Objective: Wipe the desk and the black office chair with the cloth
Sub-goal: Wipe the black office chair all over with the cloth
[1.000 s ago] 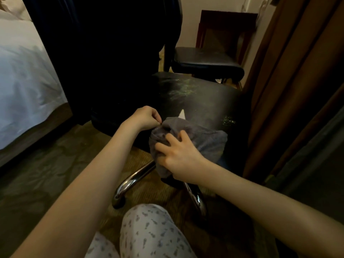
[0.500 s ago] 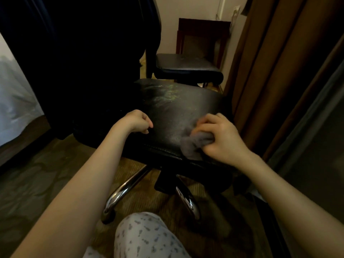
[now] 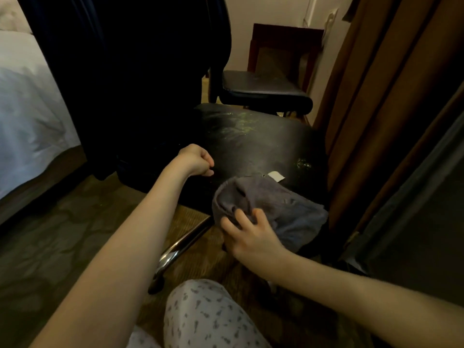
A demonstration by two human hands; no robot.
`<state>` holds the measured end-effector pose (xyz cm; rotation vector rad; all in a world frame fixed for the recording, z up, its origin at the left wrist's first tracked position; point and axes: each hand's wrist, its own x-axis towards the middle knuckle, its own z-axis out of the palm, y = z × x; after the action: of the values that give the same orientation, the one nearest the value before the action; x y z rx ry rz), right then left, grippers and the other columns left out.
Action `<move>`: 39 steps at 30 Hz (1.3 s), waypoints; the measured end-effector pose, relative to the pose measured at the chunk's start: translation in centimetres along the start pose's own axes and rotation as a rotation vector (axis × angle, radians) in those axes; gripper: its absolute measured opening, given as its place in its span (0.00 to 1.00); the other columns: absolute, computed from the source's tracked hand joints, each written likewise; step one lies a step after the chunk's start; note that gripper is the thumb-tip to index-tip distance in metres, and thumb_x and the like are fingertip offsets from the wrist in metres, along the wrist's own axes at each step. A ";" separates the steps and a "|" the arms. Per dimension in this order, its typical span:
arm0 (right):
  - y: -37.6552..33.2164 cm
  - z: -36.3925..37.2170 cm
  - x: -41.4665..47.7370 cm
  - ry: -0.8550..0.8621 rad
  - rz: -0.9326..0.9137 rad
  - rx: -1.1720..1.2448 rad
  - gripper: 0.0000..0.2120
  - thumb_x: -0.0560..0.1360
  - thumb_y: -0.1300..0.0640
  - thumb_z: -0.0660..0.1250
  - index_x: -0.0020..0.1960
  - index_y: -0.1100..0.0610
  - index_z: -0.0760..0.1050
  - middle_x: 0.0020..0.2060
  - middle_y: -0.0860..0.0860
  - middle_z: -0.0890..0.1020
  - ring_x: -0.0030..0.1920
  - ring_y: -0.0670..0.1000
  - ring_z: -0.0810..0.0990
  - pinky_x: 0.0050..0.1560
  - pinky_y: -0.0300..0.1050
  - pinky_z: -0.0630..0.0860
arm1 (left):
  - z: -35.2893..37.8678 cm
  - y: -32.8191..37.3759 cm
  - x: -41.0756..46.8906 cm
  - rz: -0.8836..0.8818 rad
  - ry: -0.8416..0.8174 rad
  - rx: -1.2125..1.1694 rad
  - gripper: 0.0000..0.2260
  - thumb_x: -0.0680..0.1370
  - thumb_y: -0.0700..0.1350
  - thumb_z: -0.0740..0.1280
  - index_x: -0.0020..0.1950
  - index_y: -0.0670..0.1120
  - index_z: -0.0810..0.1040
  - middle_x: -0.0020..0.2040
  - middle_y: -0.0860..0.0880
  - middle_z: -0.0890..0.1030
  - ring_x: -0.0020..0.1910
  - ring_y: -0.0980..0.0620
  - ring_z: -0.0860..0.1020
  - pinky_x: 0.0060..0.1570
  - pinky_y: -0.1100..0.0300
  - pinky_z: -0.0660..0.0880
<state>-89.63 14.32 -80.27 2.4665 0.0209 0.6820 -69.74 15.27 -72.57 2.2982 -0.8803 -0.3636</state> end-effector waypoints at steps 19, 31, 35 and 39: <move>4.5 -2.5 4.7 -0.117 0.247 0.297 0.13 0.57 0.52 0.64 0.40 0.50 0.81 0.45 0.51 0.78 0.45 0.59 0.75 0.42 0.51 0.69 | -2.9 -4.6 -1.2 0.082 0.226 -0.144 0.08 0.76 0.33 0.62 0.48 0.45 0.77 0.46 0.48 0.73 0.46 0.52 0.70 0.46 0.60 0.69; 4.9 1.9 12.1 -0.201 0.360 0.502 0.15 0.70 0.54 0.65 0.56 0.51 0.77 0.53 0.52 0.74 0.54 0.57 0.71 0.50 0.48 0.67 | -2.8 -7.2 -0.6 -0.020 0.378 -0.194 0.05 0.76 0.35 0.62 0.42 0.44 0.70 0.37 0.51 0.68 0.43 0.49 0.68 0.43 0.57 0.66; 11.5 4.7 11.6 -0.270 0.728 0.513 0.09 0.70 0.57 0.65 0.49 0.55 0.79 0.49 0.57 0.80 0.52 0.61 0.78 0.50 0.53 0.77 | -3.4 -7.7 -0.4 -0.080 0.320 -0.202 0.15 0.76 0.35 0.63 0.34 0.48 0.64 0.35 0.50 0.66 0.41 0.49 0.68 0.39 0.57 0.65; 15.0 5.3 11.6 -0.312 0.863 0.493 0.06 0.70 0.59 0.65 0.45 0.56 0.79 0.45 0.58 0.80 0.50 0.61 0.78 0.49 0.53 0.77 | -3.4 -7.9 -0.5 -0.095 0.310 -0.208 0.15 0.77 0.37 0.63 0.34 0.49 0.64 0.35 0.51 0.66 0.39 0.51 0.67 0.42 0.56 0.66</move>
<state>-78.98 0.87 -70.55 2.9979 -1.1738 0.6606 -64.64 21.65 -75.14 2.1323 -0.5537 -0.1251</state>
